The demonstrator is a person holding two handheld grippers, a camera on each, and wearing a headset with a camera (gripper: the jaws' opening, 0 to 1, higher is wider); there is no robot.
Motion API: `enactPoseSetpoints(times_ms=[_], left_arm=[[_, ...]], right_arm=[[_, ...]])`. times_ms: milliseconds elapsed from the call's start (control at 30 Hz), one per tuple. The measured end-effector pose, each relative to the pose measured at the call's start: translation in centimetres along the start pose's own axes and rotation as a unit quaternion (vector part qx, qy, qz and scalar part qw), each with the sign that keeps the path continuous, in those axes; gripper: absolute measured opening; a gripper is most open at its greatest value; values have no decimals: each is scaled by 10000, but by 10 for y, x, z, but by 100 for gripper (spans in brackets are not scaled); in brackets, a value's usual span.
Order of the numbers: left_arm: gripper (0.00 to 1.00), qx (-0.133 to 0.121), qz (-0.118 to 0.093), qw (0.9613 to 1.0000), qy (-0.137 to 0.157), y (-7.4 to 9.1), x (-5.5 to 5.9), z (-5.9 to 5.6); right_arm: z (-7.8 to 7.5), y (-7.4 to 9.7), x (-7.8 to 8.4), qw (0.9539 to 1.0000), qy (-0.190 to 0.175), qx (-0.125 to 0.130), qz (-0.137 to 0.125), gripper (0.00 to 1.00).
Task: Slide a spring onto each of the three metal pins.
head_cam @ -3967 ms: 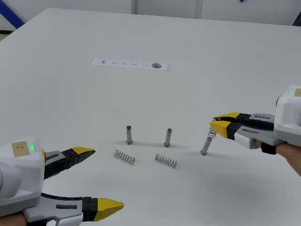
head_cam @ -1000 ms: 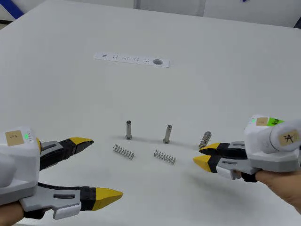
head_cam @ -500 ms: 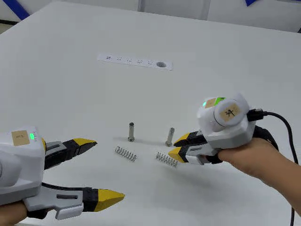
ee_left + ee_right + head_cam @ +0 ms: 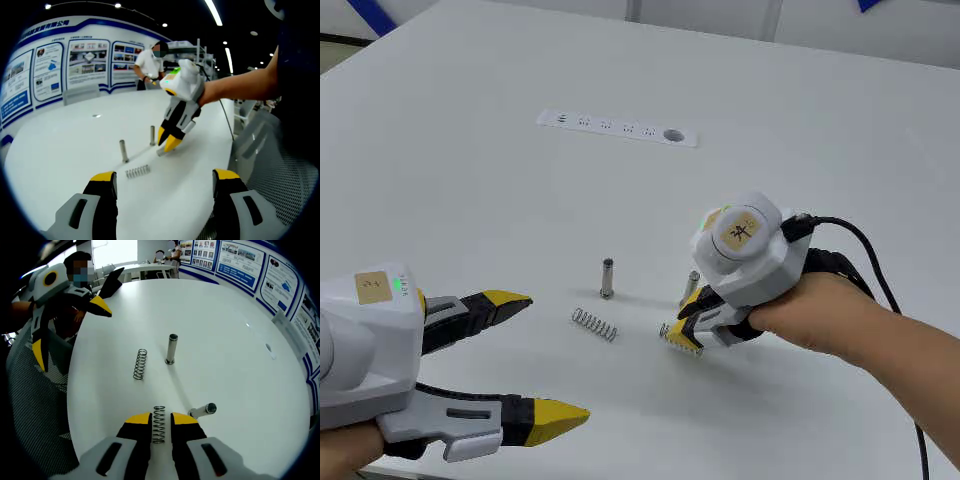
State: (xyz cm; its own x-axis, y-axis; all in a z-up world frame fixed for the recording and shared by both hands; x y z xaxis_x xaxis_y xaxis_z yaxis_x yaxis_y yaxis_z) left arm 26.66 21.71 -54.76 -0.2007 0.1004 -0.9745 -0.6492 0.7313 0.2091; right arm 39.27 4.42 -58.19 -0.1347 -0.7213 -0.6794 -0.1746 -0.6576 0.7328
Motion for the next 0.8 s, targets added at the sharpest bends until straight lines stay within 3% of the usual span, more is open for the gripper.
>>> enactPoseSetpoints(times_ms=[433, 800], left_arm=[[79, -22, -11, 10000, 13, 0, 0, 0], [79, -45, -30, 10000, 28, 1, 0, 1]], right_arm=[[0, -13, -1, 9991, 79, -177, 373, 15], [-2, -17, -2, 9982, 52, -272, 530, 13]])
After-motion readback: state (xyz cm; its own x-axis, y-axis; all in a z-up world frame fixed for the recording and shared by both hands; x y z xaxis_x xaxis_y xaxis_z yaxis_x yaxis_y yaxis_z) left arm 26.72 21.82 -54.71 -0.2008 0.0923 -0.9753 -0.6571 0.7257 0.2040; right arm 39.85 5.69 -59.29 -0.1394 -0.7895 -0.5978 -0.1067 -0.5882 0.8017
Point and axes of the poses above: the centre of the closed fingertips' face, and the gripper's own axes: y roughly backward along the fingers, z roughly to its left, x roughly out of its underside, the point moved 8 cm from there along y, roughly backward along the fingers, and after that the axes turned 11 degrees about -z, right-handed, at the moved point
